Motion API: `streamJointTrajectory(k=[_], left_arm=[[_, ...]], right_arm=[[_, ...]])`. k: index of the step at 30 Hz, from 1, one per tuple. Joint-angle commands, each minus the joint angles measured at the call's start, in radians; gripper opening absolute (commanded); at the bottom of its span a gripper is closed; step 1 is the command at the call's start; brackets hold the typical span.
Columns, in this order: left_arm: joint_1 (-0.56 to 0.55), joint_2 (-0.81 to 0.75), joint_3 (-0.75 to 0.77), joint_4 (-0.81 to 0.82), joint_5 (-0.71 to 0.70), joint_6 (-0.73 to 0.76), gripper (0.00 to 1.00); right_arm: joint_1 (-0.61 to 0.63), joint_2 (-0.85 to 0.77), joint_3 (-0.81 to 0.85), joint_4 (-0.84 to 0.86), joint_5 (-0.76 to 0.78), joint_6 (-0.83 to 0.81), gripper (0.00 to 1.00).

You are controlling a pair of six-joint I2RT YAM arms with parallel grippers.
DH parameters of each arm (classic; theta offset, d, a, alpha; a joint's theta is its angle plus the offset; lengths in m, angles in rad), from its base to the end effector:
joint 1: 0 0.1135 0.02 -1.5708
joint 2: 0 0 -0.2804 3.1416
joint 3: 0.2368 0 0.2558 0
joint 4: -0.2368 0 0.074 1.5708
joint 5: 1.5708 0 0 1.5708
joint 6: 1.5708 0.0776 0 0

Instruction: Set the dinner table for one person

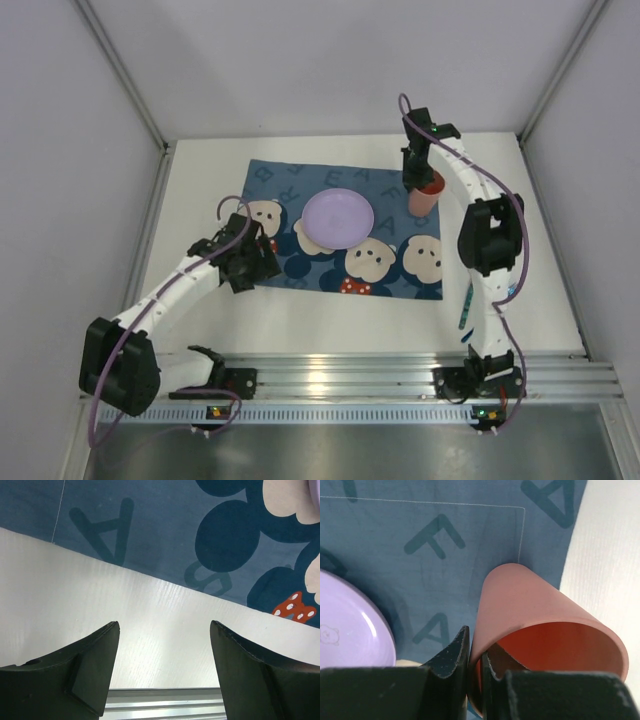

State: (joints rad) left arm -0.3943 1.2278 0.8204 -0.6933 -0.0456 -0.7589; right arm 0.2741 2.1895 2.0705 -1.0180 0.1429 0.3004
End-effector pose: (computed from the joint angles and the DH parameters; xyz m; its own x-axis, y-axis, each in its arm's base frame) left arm 0.2289 -0.0914 0.1991 -0.8482 -0.3916 -0.3566 -0.3018 0.9107 -0.2822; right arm 0.4844 0.1247 0.2351 -0.8966 0.0521 -0.4397 0.0576 0.9983 0.0009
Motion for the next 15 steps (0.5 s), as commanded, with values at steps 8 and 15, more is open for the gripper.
streamJointTrajectory(k=[8, 15], left_arm=[[-0.003, -0.059, -0.038, -0.025, -0.004, -0.016, 0.78], [-0.008, -0.013, -0.009, 0.003, 0.021, 0.02, 0.78]], right_arm=[[0.022, 0.029, 0.028, 0.101, -0.019, 0.005, 0.36], [0.02, -0.146, -0.056, 0.102, 0.0, -0.018, 1.0]])
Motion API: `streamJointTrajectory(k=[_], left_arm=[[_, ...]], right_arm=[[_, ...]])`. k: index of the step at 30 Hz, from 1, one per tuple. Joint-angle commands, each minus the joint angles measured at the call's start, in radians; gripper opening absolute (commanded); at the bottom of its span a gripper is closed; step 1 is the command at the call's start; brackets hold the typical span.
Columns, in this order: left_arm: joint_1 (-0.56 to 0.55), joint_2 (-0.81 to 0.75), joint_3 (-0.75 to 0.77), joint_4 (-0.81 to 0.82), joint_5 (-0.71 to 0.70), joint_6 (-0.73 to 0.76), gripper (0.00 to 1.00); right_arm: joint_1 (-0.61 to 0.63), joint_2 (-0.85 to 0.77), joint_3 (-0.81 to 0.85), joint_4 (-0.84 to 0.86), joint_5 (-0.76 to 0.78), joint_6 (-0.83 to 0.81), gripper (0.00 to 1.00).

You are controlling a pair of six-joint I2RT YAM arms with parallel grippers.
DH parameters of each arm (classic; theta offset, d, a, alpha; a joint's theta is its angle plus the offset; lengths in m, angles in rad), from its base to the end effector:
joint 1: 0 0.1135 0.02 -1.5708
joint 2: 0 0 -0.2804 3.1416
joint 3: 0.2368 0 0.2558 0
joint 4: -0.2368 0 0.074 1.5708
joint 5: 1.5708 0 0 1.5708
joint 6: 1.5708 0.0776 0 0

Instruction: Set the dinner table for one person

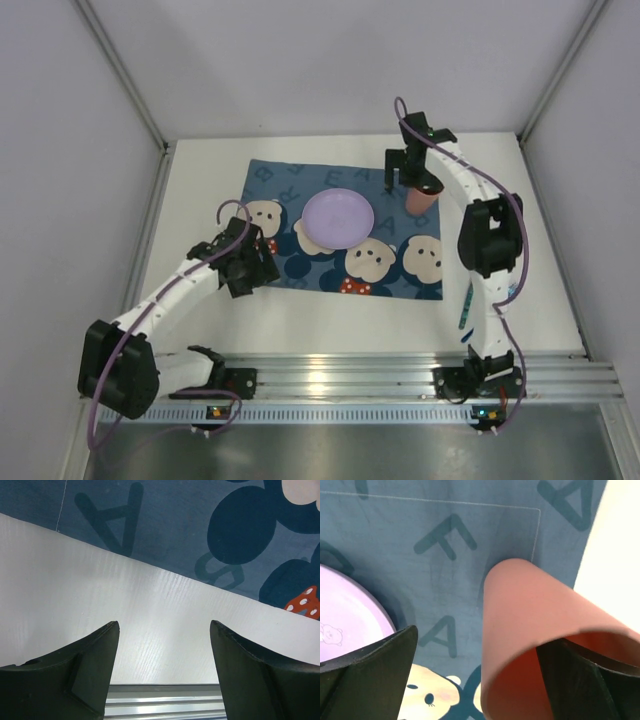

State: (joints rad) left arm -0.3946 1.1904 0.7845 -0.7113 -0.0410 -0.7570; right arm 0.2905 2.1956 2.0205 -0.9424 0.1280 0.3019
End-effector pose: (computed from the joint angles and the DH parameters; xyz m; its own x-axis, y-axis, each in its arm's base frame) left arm 0.2177 -0.0872 0.1946 -0.8556 -0.3870 -0.3438 -0.3027 0.9128 -0.2742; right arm 0.4871 0.1353 0.2210 -0.8909 0.0415 -0.4523 0.0360 0.9991 0.0206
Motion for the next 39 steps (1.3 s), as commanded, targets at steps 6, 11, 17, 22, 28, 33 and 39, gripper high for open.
streamJointTrajectory(k=[6, 11, 17, 22, 28, 33, 39], left_arm=[[-0.096, 0.15, 0.149, 0.035, -0.025, 0.053, 0.78], [-0.248, 0.363, 0.336, 0.065, -0.068, 0.065, 0.78], [-0.401, 0.626, 0.55, 0.124, 0.01, 0.025, 0.76], [-0.429, 0.713, 0.647, 0.139, 0.072, 0.042, 0.75], [-0.428, 0.67, 0.573, 0.141, 0.055, 0.082, 0.75], [-0.428, 0.621, 0.5, 0.144, 0.05, 0.082, 0.75], [-0.414, 0.546, 0.455, 0.116, 0.003, 0.082, 0.76]], right_arm=[[-0.066, -0.467, -0.19, 0.001, 0.059, 0.008, 1.0], [-0.168, -0.753, -0.586, -0.009, 0.157, 0.101, 1.0], [-0.272, -0.941, -0.959, -0.012, 0.113, 0.163, 1.0], [-0.35, -0.916, -1.097, 0.02, 0.018, 0.157, 0.93], [-0.353, -0.815, -1.106, 0.068, 0.022, 0.167, 0.72], [-0.355, -0.735, -1.132, 0.145, -0.016, 0.178, 0.54], [-0.353, -0.66, -1.163, 0.212, -0.021, 0.195, 0.39]])
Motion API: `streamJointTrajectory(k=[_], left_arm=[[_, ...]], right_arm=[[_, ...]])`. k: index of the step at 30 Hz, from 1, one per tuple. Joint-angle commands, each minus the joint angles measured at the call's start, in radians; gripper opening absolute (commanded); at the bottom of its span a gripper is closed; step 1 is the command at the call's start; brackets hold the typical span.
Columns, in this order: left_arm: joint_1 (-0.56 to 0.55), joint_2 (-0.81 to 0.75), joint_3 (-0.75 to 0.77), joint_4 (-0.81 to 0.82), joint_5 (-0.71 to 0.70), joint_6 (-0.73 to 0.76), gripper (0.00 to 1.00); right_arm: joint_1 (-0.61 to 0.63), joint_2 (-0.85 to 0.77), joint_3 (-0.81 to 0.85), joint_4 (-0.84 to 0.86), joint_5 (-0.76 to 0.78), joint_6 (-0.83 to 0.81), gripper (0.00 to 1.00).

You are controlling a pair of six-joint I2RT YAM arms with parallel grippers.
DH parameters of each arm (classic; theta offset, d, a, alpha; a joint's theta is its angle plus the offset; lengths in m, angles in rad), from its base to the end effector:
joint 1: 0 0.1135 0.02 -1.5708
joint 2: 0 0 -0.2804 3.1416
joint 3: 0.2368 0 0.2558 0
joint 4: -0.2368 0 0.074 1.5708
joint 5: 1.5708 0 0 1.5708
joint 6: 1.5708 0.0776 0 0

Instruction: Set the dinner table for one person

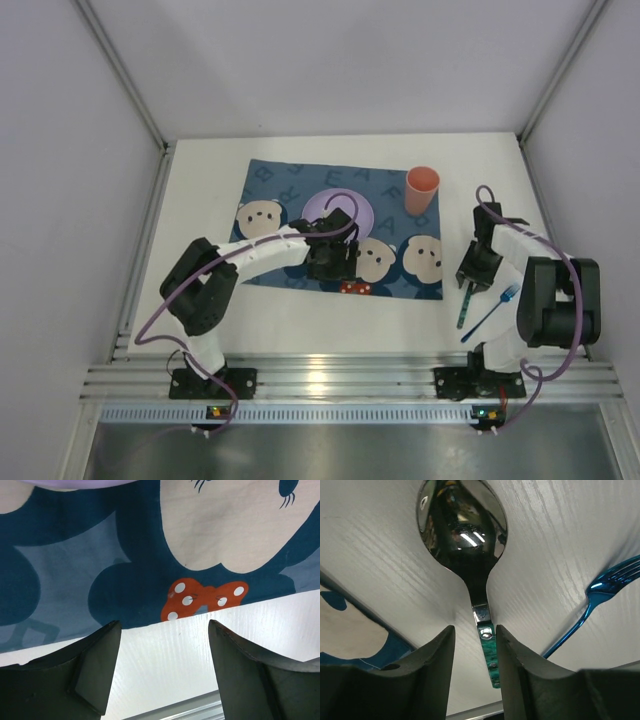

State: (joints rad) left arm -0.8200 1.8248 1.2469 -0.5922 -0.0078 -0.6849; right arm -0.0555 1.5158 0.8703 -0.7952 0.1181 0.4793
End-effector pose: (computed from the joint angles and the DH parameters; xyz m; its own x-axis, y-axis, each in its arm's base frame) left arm 0.2670 -0.2852 0.1597 -0.9477 0.0885 -0.3066 0.1673 0.9560 -0.2412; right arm 0.2580 -0.0235 0.1420 -0.8460 0.5057 -0.1690 0.5190 0.8537 -0.0438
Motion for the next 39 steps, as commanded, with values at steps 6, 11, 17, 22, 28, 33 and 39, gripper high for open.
streamJointTrajectory(k=[6, 11, 17, 22, 28, 33, 39], left_arm=[[0.041, -0.145, -0.03, -0.038, -0.055, 0.031, 0.76], [0.047, -0.165, -0.026, -0.058, -0.069, 0.041, 0.76], [0.024, -0.142, 0.074, -0.08, -0.098, 0.077, 0.76], [-0.053, -0.061, 0.236, -0.106, -0.124, 0.104, 0.76], [-0.065, -0.041, 0.276, -0.112, -0.132, 0.019, 0.76], [-0.065, -0.174, 0.15, -0.116, -0.213, -0.024, 0.76], [-0.059, -0.367, -0.021, -0.164, -0.267, -0.122, 0.77]], right_arm=[[-0.007, 0.044, -0.025, 0.096, -0.024, 0.041, 0.34], [-0.007, 0.038, -0.04, 0.11, -0.029, 0.03, 0.0], [-0.006, -0.089, -0.004, 0.027, -0.052, 0.027, 0.0], [0.0, -0.219, 0.075, -0.061, -0.112, 0.025, 0.0], [0.135, -0.252, 0.186, -0.082, -0.181, 0.041, 0.0], [0.386, -0.192, 0.297, -0.095, -0.054, 0.074, 0.0], [0.499, -0.031, 0.366, -0.05, -0.023, 0.045, 0.0]])
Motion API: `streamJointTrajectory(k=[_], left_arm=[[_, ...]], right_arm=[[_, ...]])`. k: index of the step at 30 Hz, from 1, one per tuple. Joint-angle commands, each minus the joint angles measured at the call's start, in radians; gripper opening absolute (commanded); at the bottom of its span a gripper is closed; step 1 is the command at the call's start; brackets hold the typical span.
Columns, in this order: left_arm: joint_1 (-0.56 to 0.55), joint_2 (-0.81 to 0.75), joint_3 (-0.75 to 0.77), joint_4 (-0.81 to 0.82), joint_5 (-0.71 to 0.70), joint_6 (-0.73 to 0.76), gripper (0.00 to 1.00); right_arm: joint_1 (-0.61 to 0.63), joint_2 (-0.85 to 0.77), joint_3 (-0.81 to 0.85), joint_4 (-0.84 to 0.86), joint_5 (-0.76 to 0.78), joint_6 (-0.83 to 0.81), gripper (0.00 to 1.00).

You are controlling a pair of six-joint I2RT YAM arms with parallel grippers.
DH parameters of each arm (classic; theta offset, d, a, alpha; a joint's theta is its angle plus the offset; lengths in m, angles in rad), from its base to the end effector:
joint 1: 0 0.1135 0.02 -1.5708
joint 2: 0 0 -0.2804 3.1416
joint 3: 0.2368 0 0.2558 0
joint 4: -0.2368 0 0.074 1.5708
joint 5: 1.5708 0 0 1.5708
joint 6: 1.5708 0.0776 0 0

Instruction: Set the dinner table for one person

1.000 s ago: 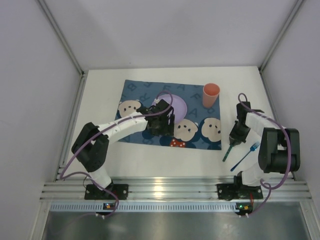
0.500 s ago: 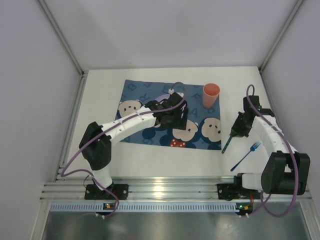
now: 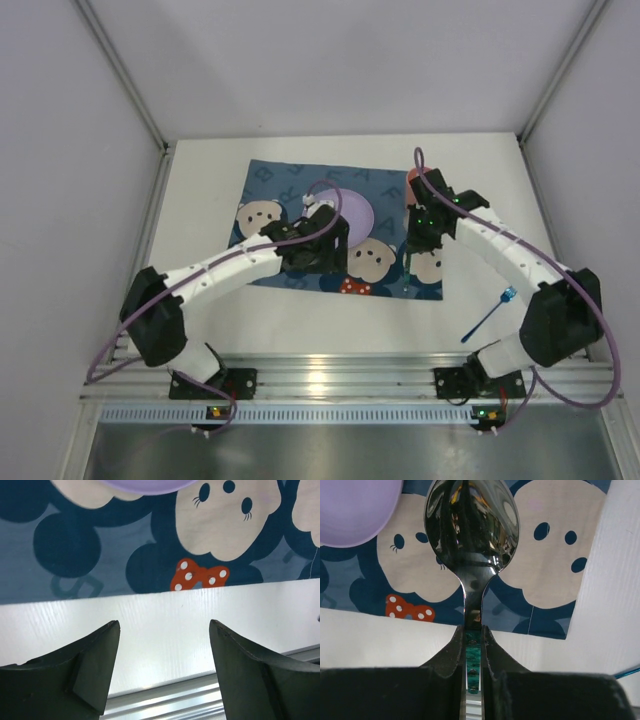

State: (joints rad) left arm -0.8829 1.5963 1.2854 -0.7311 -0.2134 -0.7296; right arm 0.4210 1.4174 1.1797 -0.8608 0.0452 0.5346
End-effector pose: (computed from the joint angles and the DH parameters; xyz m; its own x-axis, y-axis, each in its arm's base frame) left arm 0.2399 -0.2660 0.2455 -0.8667 0.0286 -0.4980 0.1469 0.9687 -0.2000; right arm 0.2770 0.1202 0.2554 -0.8978 0.1557 -0.4120 0.0790 0.9772 0.1972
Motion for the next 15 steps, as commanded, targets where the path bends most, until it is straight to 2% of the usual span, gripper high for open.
streamJointTrajectory(k=[1, 8, 15], left_arm=[[0.004, -0.165, -0.081, -0.027, -0.066, -0.091, 0.77], [0.004, -0.389, -0.231, -0.088, -0.121, -0.195, 0.78], [0.002, -0.476, -0.279, -0.154, -0.165, -0.238, 0.78]], right_arm=[[0.025, 0.09, 0.067, 0.031, 0.048, -0.018, 0.0], [0.027, 0.337, 0.195, 0.055, 0.05, -0.05, 0.0], [0.028, 0.486, 0.328, 0.057, 0.058, -0.064, 0.0]])
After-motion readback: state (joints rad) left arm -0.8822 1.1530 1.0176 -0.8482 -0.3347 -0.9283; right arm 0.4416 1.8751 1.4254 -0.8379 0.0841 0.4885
